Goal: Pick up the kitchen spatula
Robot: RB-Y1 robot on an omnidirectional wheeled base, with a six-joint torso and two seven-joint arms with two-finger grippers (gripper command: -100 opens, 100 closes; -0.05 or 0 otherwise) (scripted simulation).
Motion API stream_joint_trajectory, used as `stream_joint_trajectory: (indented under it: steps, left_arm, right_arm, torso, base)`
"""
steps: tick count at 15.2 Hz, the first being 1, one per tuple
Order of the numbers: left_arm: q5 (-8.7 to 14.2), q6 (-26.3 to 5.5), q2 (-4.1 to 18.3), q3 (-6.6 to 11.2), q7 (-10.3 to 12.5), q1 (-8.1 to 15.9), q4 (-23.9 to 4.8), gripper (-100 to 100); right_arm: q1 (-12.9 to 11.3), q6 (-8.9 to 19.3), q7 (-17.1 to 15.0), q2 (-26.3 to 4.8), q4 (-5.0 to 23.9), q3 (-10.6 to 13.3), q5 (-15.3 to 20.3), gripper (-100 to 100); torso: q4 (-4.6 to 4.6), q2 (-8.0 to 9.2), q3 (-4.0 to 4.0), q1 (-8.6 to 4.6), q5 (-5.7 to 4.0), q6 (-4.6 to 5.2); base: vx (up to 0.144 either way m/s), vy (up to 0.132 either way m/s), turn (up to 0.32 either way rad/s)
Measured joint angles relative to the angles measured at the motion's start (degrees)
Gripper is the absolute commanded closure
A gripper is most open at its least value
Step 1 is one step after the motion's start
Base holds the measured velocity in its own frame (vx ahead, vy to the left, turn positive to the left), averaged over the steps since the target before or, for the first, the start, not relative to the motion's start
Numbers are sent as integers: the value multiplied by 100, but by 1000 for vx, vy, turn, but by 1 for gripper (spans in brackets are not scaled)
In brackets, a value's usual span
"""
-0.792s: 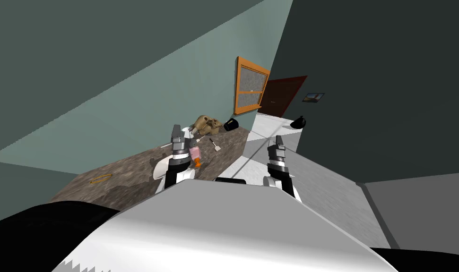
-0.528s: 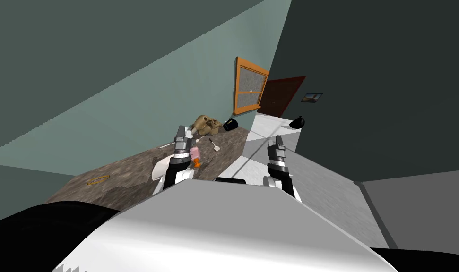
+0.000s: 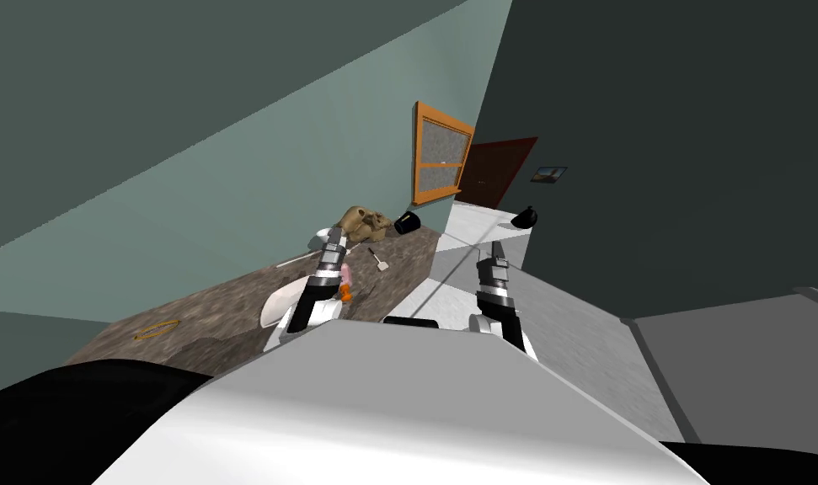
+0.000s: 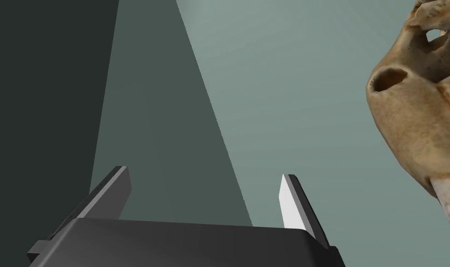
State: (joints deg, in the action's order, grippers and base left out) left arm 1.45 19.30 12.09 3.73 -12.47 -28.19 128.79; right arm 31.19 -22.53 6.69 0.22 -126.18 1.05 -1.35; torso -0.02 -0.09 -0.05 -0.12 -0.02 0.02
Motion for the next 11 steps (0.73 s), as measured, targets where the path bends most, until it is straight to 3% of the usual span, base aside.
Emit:
stream_joint_trajectory:
  steps: [5,11]
  left_arm:
    - [231,-552,393,59,-150,177,-294,-100]
    - [439,-1169,707,88,-311,314,-506,-100]
  right_arm:
    - [0,0,0,0,0,0,0,0]
    - [0,0,0,0,0,0,0,0]
  torso:
    - [0,-1,-1,-2,-1,-1]
    - [0,0,0,1,0,-1]
  base:
    - [16,-35,-44]
    - [15,-29,-37]
